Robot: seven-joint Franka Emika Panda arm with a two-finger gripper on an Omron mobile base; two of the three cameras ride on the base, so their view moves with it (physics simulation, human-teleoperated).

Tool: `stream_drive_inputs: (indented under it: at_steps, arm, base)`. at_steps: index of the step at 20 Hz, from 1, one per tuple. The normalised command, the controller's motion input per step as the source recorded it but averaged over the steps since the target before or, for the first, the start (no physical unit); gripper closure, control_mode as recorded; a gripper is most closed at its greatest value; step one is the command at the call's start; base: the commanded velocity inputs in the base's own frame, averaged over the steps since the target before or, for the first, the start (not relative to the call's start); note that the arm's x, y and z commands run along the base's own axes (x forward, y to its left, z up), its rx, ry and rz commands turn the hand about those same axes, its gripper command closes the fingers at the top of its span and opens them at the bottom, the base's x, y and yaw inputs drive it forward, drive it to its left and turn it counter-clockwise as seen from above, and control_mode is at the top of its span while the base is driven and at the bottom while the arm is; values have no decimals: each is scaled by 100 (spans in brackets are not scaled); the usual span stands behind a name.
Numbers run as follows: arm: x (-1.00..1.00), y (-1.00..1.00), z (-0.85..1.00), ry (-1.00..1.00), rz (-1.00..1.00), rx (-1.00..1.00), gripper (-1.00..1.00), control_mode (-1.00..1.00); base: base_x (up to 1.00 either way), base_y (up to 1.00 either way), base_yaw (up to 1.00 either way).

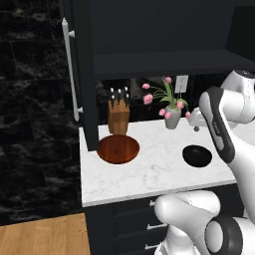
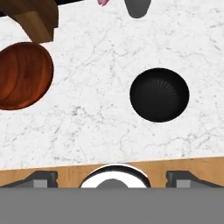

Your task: Pick up the bowls on the counter and stack them on top of one another in the open cabinet. Place the smaller bowl on top of the larger bowl.

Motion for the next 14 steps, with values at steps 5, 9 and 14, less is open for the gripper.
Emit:
stream_drive_inputs:
  at_steps: [5,9,14]
  arm:
    - [11,-69,-20,0,-4,18,-100,-100]
    - [24,-44,-28,8,-5,9,-100,-100]
    - [31,-34,-49,16,-6,0,-100,-100]
  base:
    - [0,0,0]
    - [0,0,0]
    - [0,0,0]
